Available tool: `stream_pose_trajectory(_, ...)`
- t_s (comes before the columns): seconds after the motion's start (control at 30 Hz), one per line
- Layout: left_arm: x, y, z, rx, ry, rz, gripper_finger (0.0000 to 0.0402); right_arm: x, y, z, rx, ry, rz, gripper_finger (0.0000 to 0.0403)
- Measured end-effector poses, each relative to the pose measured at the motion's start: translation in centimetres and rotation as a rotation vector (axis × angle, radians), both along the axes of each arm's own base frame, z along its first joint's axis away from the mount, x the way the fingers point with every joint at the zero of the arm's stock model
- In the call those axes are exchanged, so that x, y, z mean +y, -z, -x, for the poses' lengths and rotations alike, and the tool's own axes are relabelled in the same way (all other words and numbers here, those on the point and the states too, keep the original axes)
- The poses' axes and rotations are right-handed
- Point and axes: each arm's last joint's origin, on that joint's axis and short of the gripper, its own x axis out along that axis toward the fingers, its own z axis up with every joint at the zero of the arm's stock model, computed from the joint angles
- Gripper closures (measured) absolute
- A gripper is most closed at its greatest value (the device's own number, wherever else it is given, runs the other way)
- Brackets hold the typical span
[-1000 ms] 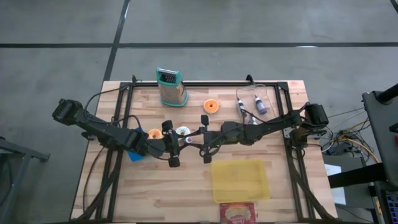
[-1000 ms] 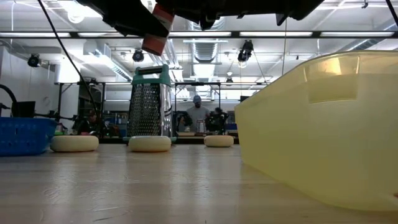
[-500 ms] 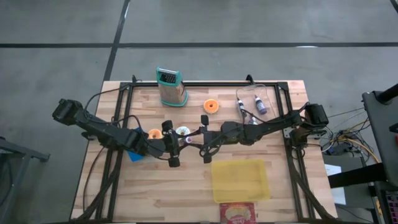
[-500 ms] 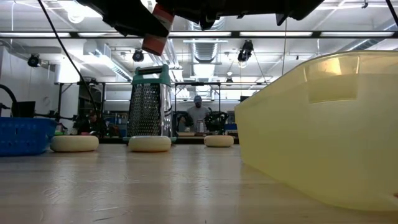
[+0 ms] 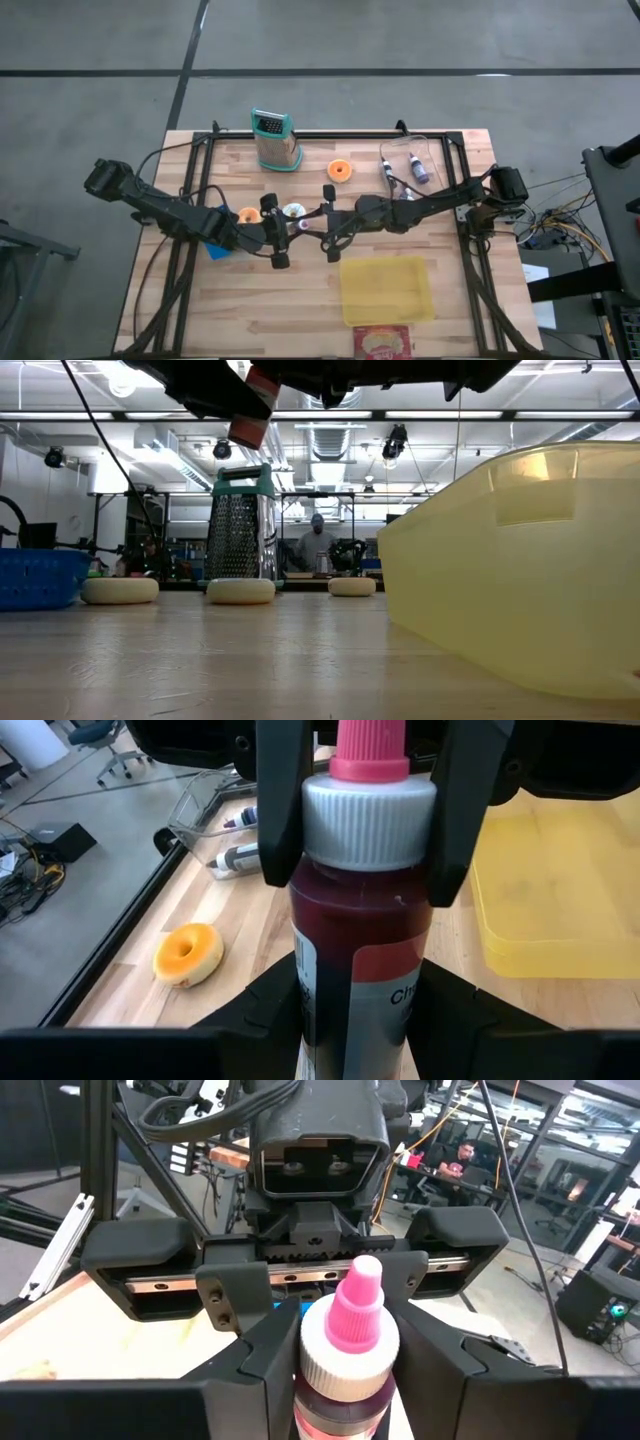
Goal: Pick & Place Food Item
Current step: Put the pink food coloring bottle into the transparent bin
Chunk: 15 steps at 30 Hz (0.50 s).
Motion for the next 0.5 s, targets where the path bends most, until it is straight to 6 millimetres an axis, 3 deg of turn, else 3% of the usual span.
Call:
stream_pose_trajectory(0.23,-0.01,0.01,0.0,0.002,0.004,-0.001,0.0257,0.0,0.0,0.0,0.0,-0.001,-0.002,0.0281)
stream_pose_trajectory(0.5,-0.13,-0.08,-0.1,-0.01,0.03,0.036,0.0249,0.04,-0.02,0.02,-0.001,-0.007,0.0,0.0265)
